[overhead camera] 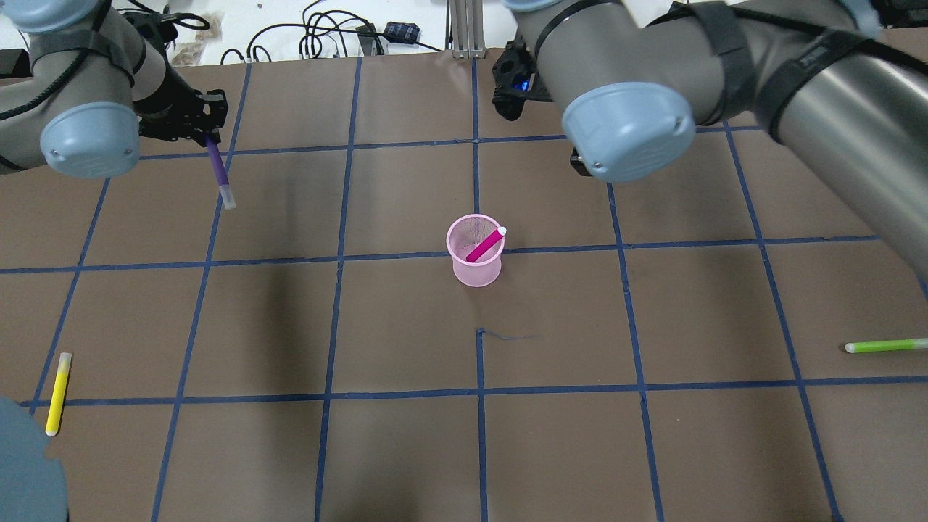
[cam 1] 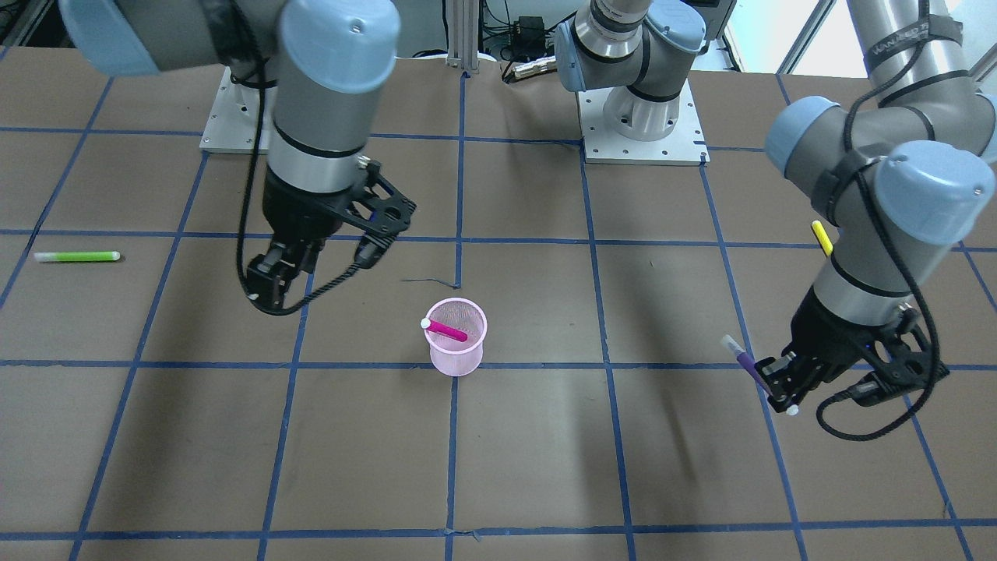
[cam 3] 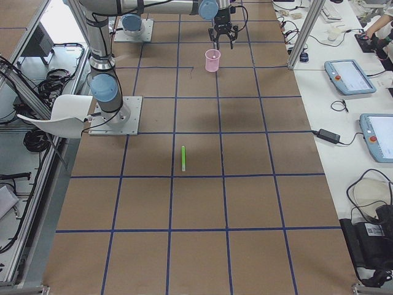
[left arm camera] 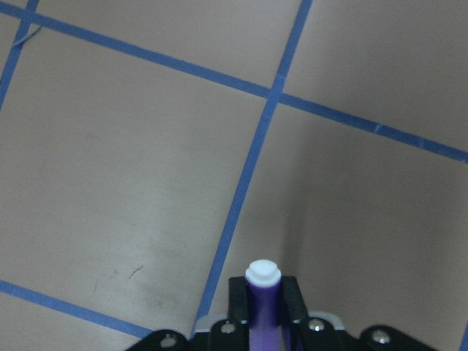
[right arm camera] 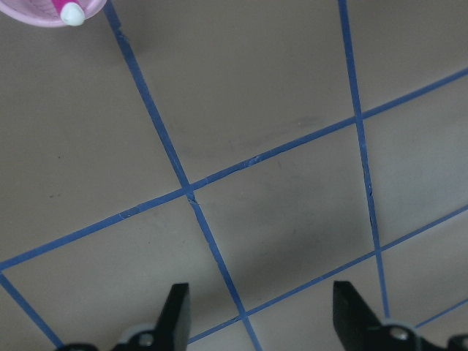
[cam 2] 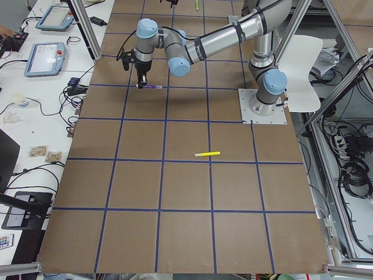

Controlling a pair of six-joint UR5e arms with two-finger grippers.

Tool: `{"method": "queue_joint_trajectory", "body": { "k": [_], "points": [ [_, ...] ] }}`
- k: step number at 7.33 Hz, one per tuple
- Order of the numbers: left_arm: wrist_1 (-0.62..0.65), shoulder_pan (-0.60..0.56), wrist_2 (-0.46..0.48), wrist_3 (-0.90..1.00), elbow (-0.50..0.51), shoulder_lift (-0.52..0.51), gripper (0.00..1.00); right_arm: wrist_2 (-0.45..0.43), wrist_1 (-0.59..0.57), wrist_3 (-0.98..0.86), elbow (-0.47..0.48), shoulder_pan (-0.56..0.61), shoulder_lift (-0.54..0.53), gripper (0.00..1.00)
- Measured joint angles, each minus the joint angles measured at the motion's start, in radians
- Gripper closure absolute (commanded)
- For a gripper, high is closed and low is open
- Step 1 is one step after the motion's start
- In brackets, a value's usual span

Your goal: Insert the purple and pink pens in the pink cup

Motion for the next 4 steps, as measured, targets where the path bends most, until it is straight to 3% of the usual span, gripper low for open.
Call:
{"method": "queue_joint_trajectory", "body": {
  "k": [1, 4],
  "points": [
    [0.016, -0.059, 0.015, -0.070, -0.005, 0.019, 1.00, 0.067, 0.033, 0.008, 0.002, -0.066, -0.050, 0.00],
    [0.075, -0.255, 0.060, -0.326, -0.017, 0.045, 1.00, 0.188, 0.168, 0.236, 0.003, -0.180, -0.141, 0.00]
  ]
}}
